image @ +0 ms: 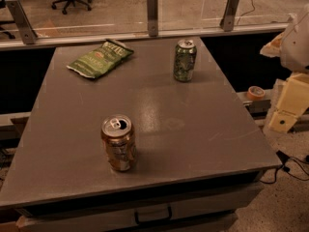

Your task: Knock green can over

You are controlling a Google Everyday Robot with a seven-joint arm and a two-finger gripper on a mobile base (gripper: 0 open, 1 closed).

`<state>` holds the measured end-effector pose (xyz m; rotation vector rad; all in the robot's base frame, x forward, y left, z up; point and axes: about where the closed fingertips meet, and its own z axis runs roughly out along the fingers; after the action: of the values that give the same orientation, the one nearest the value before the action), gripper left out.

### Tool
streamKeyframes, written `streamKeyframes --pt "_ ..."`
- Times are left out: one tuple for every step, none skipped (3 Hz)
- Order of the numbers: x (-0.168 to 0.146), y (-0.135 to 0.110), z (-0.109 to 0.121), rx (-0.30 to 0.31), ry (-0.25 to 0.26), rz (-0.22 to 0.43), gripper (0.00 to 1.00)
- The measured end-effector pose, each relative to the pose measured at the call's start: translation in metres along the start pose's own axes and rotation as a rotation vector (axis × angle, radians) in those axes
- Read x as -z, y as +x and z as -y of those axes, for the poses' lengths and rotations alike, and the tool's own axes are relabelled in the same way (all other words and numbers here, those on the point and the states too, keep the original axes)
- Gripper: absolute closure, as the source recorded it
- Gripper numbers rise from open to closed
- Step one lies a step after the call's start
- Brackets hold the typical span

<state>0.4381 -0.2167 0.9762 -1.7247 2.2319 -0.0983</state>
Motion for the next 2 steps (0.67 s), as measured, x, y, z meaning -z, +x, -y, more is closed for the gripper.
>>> streamKeyframes --pt "0.000 0.000 0.000 0.000 0.000 0.000 0.00" --pt "-0.008 -0.001 0.021 0.022 0.014 0.025 0.00"
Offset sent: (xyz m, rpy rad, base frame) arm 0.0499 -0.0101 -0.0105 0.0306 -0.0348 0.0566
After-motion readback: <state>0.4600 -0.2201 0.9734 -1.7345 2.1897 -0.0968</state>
